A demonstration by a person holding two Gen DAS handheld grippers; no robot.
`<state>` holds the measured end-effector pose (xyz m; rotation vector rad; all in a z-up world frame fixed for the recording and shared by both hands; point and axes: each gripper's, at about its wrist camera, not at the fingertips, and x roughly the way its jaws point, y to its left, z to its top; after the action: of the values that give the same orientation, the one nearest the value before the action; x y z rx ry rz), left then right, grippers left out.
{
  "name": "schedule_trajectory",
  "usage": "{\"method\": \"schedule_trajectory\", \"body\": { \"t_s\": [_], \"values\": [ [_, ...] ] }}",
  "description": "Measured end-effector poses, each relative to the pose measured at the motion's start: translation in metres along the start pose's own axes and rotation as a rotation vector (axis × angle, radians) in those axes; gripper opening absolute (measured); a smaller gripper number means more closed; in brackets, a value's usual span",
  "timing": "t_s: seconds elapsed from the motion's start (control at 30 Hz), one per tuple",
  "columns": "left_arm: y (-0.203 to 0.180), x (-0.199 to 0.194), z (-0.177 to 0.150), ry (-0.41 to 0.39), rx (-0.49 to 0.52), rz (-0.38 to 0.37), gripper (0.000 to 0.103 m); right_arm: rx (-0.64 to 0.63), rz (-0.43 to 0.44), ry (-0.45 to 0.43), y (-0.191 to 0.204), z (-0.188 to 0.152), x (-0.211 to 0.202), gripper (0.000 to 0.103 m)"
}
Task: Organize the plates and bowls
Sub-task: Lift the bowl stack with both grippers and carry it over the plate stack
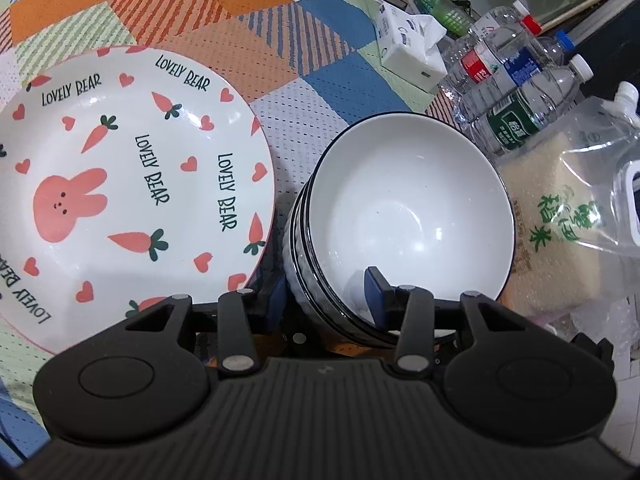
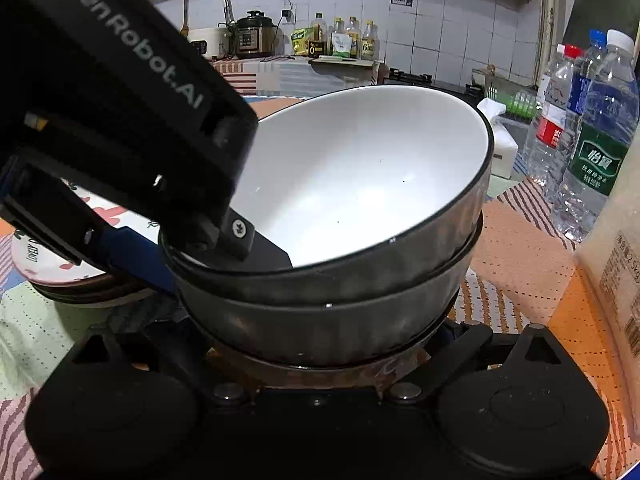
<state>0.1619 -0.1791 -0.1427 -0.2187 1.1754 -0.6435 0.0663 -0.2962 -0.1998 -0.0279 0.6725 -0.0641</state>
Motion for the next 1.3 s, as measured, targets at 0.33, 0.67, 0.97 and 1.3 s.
{"method": "schedule_trajectory", "body": {
  "t_s": [0.33,0.67,0.97,1.3],
  "values": [
    [-0.008,-0.027,-0.003,0.002,0.042,-0.015,0.040,-0.011,-0.018,-0.040,0.006,0.003,-0.023,0.100],
    [-0.008,-0.065,-0.005,-0.029,0.074,-0.002,0.040,-0.022,-0.001,-0.088,0.020,0.015,-0.045,0.100],
    [0.016,-0.103,-0.002,-0.054,0.100,0.010,0.040,-0.067,0.057,-0.117,0.044,0.031,-0.051,0.100],
    [0.056,-0.132,0.013,-0.093,0.044,0.038,0.040,-0.133,0.158,-0.124,0.074,0.063,-0.034,0.100]
  ]
}}
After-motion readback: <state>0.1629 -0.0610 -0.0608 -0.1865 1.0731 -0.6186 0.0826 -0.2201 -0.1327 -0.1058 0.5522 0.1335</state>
